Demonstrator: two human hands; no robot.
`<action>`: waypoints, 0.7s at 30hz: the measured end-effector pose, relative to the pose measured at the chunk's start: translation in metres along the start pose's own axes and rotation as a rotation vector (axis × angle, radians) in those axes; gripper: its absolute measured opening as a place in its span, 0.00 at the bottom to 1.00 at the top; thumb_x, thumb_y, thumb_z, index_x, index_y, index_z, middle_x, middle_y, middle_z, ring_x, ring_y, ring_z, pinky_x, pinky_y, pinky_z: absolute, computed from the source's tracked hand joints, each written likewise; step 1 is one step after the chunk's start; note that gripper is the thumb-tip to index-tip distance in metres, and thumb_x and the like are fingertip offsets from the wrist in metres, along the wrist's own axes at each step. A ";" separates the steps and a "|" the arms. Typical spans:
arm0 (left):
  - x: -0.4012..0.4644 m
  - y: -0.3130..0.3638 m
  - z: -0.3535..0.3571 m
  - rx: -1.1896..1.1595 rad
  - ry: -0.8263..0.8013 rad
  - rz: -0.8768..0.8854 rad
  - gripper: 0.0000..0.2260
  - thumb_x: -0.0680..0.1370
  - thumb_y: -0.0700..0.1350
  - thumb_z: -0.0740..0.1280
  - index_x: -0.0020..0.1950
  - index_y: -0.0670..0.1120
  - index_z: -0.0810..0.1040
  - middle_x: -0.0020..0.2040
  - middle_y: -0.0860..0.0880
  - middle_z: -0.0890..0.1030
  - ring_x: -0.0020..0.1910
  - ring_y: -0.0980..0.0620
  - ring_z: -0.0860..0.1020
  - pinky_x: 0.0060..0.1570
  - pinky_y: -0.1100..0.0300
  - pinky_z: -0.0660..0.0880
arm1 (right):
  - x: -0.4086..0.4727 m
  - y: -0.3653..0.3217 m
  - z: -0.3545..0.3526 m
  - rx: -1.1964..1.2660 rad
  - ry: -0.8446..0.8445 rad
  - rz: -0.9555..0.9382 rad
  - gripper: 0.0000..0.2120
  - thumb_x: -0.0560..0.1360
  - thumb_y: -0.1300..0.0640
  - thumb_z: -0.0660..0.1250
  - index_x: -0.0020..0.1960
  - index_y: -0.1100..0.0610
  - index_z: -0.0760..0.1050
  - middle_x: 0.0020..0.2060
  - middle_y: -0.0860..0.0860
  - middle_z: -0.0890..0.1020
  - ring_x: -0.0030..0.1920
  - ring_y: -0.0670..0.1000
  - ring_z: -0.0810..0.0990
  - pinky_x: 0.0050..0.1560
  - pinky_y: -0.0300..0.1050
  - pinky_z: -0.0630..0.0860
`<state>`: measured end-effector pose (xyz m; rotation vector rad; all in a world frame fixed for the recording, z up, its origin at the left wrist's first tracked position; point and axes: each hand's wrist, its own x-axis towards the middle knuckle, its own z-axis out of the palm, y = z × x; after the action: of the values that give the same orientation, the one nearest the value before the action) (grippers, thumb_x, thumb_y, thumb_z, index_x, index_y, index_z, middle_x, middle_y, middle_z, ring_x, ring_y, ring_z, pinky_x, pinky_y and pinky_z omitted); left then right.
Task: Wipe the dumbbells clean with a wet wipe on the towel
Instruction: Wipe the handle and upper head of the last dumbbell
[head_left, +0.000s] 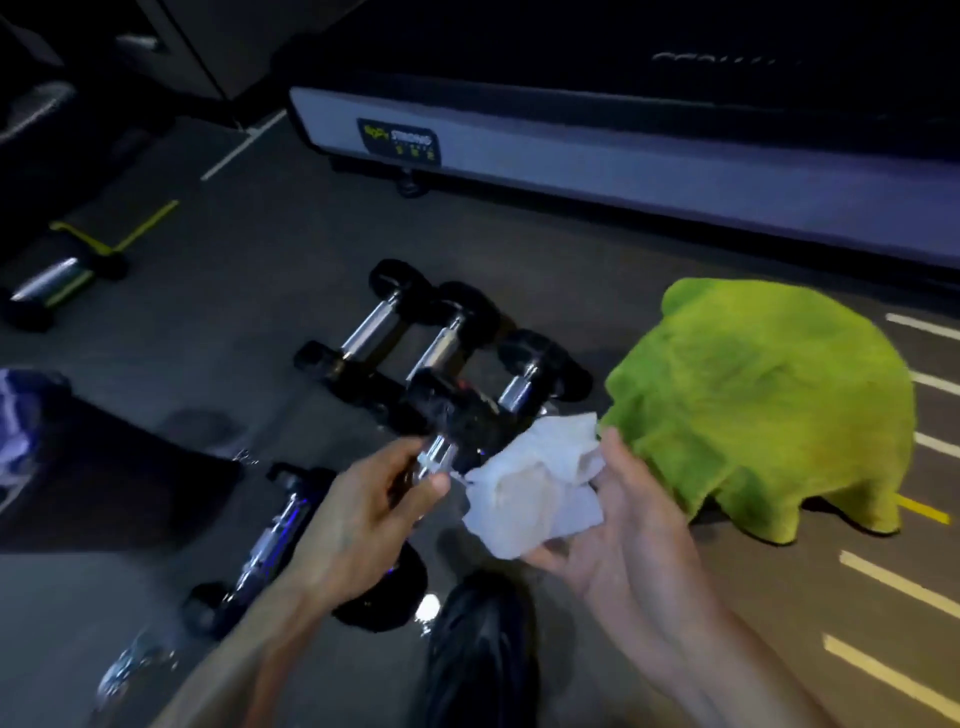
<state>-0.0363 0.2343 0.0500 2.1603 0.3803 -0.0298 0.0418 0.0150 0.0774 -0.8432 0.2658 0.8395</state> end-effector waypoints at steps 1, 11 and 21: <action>-0.012 -0.026 -0.001 0.048 0.015 -0.062 0.16 0.78 0.66 0.64 0.56 0.57 0.80 0.36 0.54 0.79 0.34 0.56 0.76 0.40 0.52 0.75 | 0.006 0.008 0.000 -0.029 -0.023 0.055 0.28 0.83 0.39 0.55 0.69 0.59 0.76 0.61 0.62 0.84 0.60 0.61 0.84 0.52 0.57 0.84; -0.075 -0.168 0.004 0.275 -0.089 -0.508 0.29 0.73 0.71 0.61 0.59 0.50 0.82 0.40 0.55 0.81 0.44 0.54 0.81 0.47 0.58 0.73 | 0.050 0.054 0.010 -0.334 -0.015 0.205 0.23 0.74 0.46 0.72 0.66 0.55 0.79 0.59 0.56 0.86 0.60 0.58 0.85 0.63 0.60 0.80; -0.046 -0.166 0.006 0.271 -0.158 -0.542 0.39 0.70 0.75 0.58 0.70 0.50 0.79 0.61 0.48 0.85 0.60 0.46 0.84 0.61 0.52 0.78 | 0.054 0.069 0.019 -0.304 0.038 0.223 0.18 0.72 0.53 0.74 0.61 0.56 0.83 0.54 0.58 0.87 0.54 0.62 0.87 0.57 0.61 0.83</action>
<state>-0.1265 0.3067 -0.0780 2.2338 0.8994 -0.5809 0.0238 0.0844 0.0236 -1.1286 0.2719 1.0904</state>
